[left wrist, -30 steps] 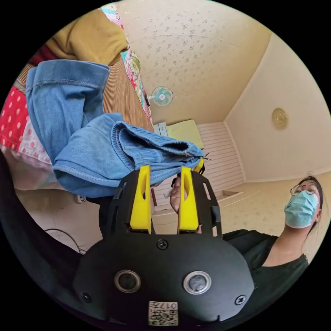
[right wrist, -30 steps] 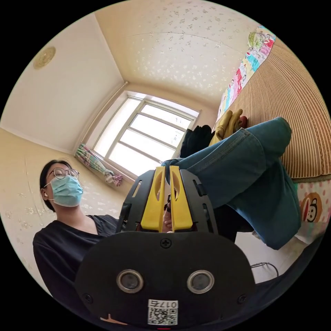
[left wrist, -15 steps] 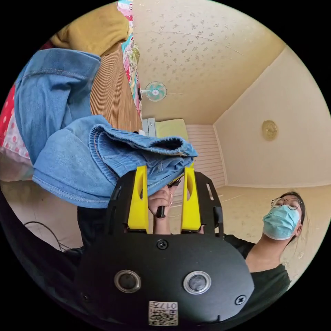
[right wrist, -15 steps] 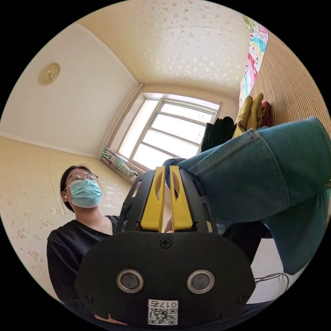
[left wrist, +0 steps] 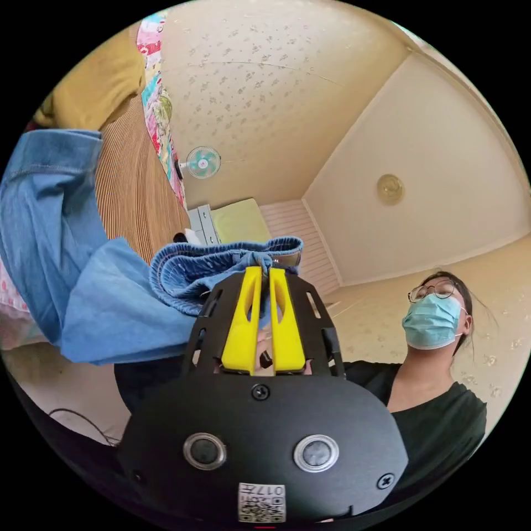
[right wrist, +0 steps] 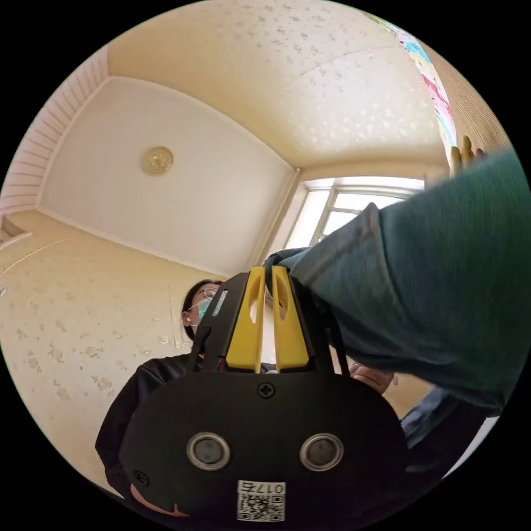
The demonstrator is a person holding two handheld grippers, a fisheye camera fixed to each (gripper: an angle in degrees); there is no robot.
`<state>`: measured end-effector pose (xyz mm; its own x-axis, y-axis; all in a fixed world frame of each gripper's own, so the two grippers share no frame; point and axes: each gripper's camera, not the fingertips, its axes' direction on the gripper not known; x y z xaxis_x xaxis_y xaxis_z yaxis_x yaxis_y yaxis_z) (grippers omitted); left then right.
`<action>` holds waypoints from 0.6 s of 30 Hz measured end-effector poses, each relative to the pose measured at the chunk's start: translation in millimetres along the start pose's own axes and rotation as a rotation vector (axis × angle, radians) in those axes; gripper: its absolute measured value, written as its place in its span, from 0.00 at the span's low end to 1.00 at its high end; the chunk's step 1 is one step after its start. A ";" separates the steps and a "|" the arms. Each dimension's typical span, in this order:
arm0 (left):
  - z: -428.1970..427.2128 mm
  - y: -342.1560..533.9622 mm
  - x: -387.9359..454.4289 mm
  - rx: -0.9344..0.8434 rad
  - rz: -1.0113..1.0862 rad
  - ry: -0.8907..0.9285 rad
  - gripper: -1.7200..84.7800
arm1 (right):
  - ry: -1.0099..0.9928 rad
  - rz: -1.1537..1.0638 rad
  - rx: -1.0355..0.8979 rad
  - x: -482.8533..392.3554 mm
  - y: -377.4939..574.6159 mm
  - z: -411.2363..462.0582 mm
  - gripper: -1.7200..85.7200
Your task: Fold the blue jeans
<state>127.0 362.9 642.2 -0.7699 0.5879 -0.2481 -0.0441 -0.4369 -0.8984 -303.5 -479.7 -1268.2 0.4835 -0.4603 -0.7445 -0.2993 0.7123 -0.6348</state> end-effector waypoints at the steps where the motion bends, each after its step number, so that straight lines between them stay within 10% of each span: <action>1: -3.8 -0.3 5.2 0.006 0.019 -0.017 0.05 | -0.024 -0.049 0.041 -17.6 -2.7 -7.3 0.05; 7: -45.4 2.0 68.6 0.167 0.238 0.011 0.04 | 0.025 -0.404 0.167 -143.0 -13.9 -34.6 0.04; 11: -7.7 -6.4 145.7 -0.038 0.567 0.214 0.04 | 0.055 -0.661 0.082 -214.1 -14.0 -6.7 0.04; 18: 131.6 -110.5 232.8 -0.155 0.735 -0.150 0.05 | 0.360 -0.915 0.051 -270.1 -129.8 69.2 0.05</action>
<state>-131.0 458.4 731.4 -0.6451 0.0794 -0.7600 0.5943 -0.5730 -0.5643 -338.3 -411.2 -970.4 0.2285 -0.9735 0.0058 0.1057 0.0189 -0.9942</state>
